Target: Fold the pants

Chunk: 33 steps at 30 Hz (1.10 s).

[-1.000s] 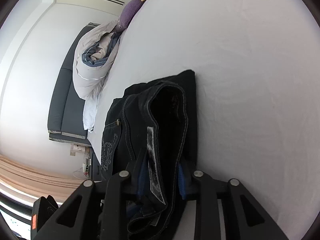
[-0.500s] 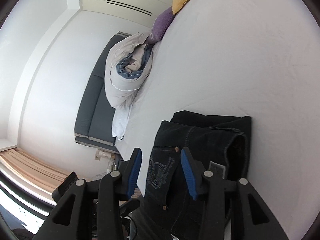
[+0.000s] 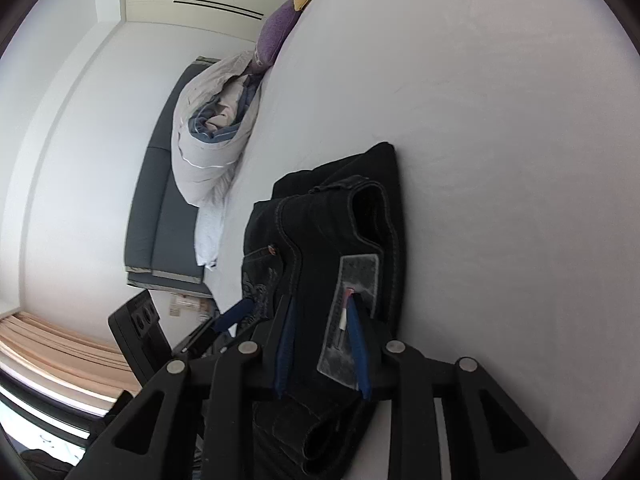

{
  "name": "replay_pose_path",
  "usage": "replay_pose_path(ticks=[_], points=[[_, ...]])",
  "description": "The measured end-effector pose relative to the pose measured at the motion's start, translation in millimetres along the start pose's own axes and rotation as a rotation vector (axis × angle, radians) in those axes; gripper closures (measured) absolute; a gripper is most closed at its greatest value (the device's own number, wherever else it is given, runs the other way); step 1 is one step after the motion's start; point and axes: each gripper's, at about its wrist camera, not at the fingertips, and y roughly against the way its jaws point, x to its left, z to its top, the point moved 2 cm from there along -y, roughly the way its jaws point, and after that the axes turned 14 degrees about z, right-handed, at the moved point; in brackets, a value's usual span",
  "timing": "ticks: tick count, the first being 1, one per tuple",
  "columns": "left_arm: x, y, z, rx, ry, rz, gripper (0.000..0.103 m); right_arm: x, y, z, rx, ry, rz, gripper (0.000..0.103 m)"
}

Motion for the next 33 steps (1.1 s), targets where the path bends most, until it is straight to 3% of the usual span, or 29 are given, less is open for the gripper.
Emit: replay_pose_path(ticks=[2, 6, 8, 12, 14, 15, 19, 20, 21, 23, 33], points=[[1, -3, -2, 0.0, 0.001, 0.001, 0.024, 12, 8, -3, 0.003, 0.016, -0.004, 0.071], [2, -3, -1, 0.0, -0.001, -0.001, 0.024, 53, 2, -10, 0.027, 0.108, 0.079, 0.07], [3, -1, -1, -0.001, 0.001, -0.005, 0.024, 65, -10, -14, 0.061, 0.154, 0.059, 0.07], [5, 13, -6, -0.02, 0.018, -0.016, 0.024, 59, -38, -25, 0.147, 0.222, -0.141, 0.07], [13, 22, -1, -0.041, 0.033, -0.015, 0.024, 47, -51, -35, 0.197, 0.259, -0.269, 0.077], [17, 27, 7, -0.062, 0.029, -0.001, 0.024, 45, -53, -39, 0.203, 0.279, -0.292, 0.083], [33, 24, 32, -0.102, 0.012, 0.044, 0.025, 43, -50, -47, 0.187, 0.306, -0.308, 0.088], [34, 18, 37, -0.11, -0.019, 0.064, 0.032, 42, -51, -48, 0.186, 0.311, -0.317, 0.09], [32, 13, 37, -0.108, -0.049, 0.082, 0.048, 41, -50, -48, 0.183, 0.311, -0.324, 0.093], [34, -5, 29, -0.053, -0.092, 0.086, 0.061, 38, -48, -47, 0.176, 0.304, -0.339, 0.102], [38, 28, -42, -0.114, -0.1, 0.119, 0.062, 42, -50, -49, 0.177, 0.347, -0.391, 0.103]])
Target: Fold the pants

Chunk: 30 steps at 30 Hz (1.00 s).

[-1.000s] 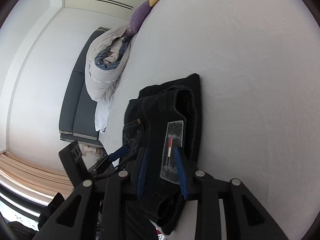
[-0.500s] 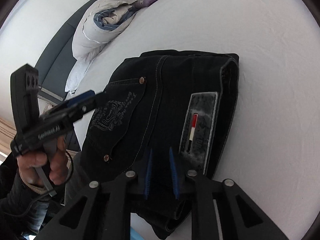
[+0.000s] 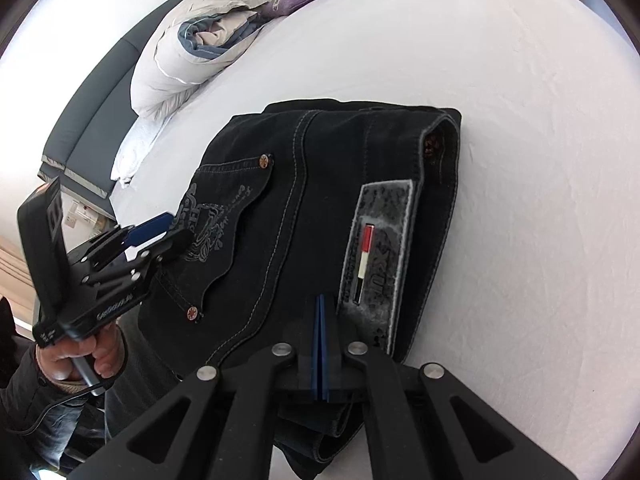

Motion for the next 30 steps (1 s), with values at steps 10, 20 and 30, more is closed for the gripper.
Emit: replay_pose_path(ticks=[10, 20, 30], points=[[9, 29, -64, 0.058, 0.029, -0.04, 0.062, 53, 27, 31, -0.052, 0.216, -0.15, 0.097], [13, 35, -79, 0.08, 0.066, -0.057, 0.062, 59, -12, -25, 0.043, 0.354, -0.279, 0.068], [32, 54, -82, 0.08, 0.097, -0.073, 0.061, 65, 47, -53, -0.038, 0.318, -0.249, 0.058]])
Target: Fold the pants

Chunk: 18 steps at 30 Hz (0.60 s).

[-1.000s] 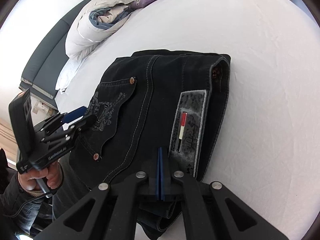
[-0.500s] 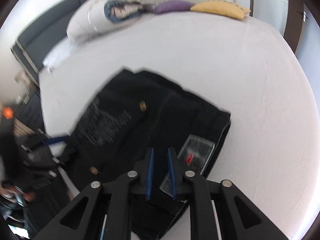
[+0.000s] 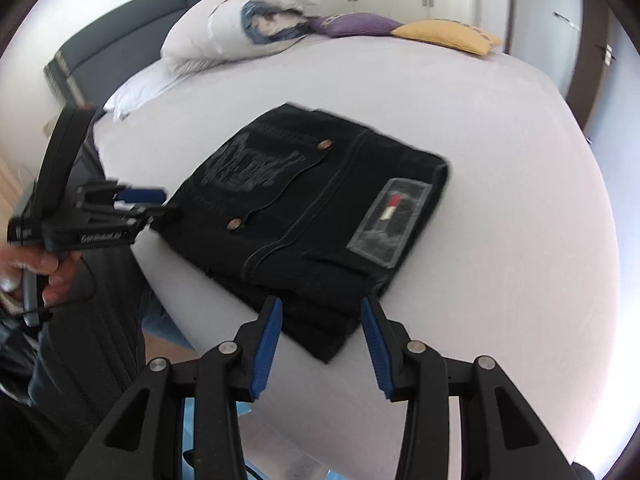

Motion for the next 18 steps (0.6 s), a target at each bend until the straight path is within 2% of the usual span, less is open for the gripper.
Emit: replay_pose_path(ticks=[2, 4, 5, 6, 10, 12, 14, 16, 18], points=[[12, 6, 6, -0.014, 0.027, 0.002, 0.057, -19, 8, 8, -0.052, -0.09, 0.028, 0.058], [28, 10, 18, -0.031, 0.081, -0.005, 0.039, -42, 12, 15, -0.091, -0.211, 0.084, 0.058], [36, 10, 23, -0.036, 0.112, -0.012, 0.027, -57, 10, 20, -0.105, -0.281, 0.126, 0.056], [48, 4, 39, -0.034, 0.155, -0.039, 0.025, -70, 7, 23, -0.118, -0.337, 0.162, 0.055], [61, -20, 68, 0.027, 0.215, -0.192, 0.025, -119, -22, 26, -0.128, -0.597, 0.306, 0.051], [60, -40, 79, 0.088, 0.22, -0.254, 0.025, -141, -40, 18, -0.119, -0.734, 0.354, 0.051], [59, -58, 85, 0.143, 0.217, -0.309, 0.025, -151, -49, 9, -0.117, -0.818, 0.42, 0.051], [59, -76, 89, 0.207, 0.218, -0.371, 0.025, -153, -50, 8, -0.127, -0.838, 0.474, 0.051], [61, -85, 92, 0.241, 0.228, -0.401, 0.025, -154, -51, 10, -0.107, -0.83, 0.494, 0.051]])
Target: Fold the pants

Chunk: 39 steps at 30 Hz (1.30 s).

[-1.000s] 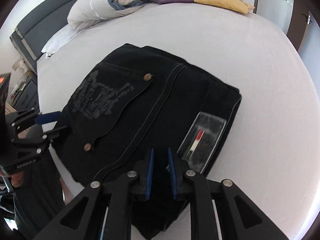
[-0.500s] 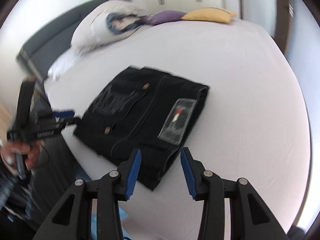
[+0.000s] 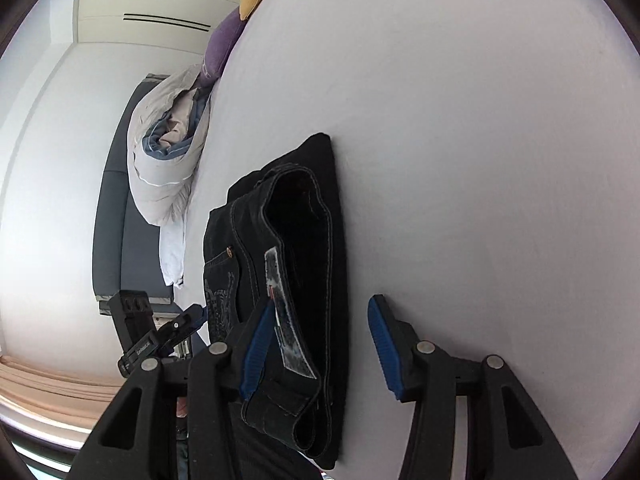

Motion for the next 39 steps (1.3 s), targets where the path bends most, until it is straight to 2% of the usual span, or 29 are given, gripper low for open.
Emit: replay_pose_path(ticks=[3, 5, 10, 13, 14, 15, 16, 17, 19, 21, 30, 34, 39], points=[[7, -6, 13, 0.032, 0.011, -0.08, 0.025, 0, -9, 1, 0.039, -0.01, 0.011, 0.051], [7, -9, 17, 0.042, 0.003, -0.093, 0.025, 2, -15, 4, 0.05, -0.023, 0.019, 0.051], [3, -21, 16, 0.095, -0.039, -0.095, 0.025, 4, -32, 11, 0.086, -0.018, 0.009, 0.051], [-3, -26, 11, 0.101, -0.093, -0.045, 0.027, 6, -40, 13, 0.1, -0.01, 0.005, 0.051], [-4, -25, 10, 0.097, -0.108, -0.028, 0.031, 7, -41, 13, 0.102, -0.004, 0.003, 0.051], [-9, -25, 10, 0.097, -0.119, -0.024, 0.043, 9, -43, 14, 0.106, 0.003, 0.0, 0.051], [-10, -26, 10, 0.102, -0.117, -0.036, 0.049, 11, -45, 13, 0.11, 0.016, -0.008, 0.052], [-12, -26, 10, 0.103, -0.116, -0.024, 0.05, 12, -46, 13, 0.112, 0.027, -0.018, 0.053], [-15, -26, 10, 0.102, -0.133, 0.007, 0.052, 15, -49, 12, 0.119, 0.057, -0.057, 0.064], [-23, -26, 9, 0.097, -0.14, 0.027, 0.057, 17, -51, 11, 0.114, 0.071, -0.077, 0.067], [-52, -7, 6, 0.015, -0.181, 0.12, 0.079, 54, -50, 5, 0.095, 0.255, -0.177, 0.082], [-63, 14, 17, -0.042, -0.186, 0.112, 0.08, 84, -45, 9, 0.082, 0.341, -0.167, 0.083], [-80, 37, 45, -0.123, -0.193, 0.097, 0.08, 116, -29, 33, 0.031, 0.421, -0.142, 0.083]])
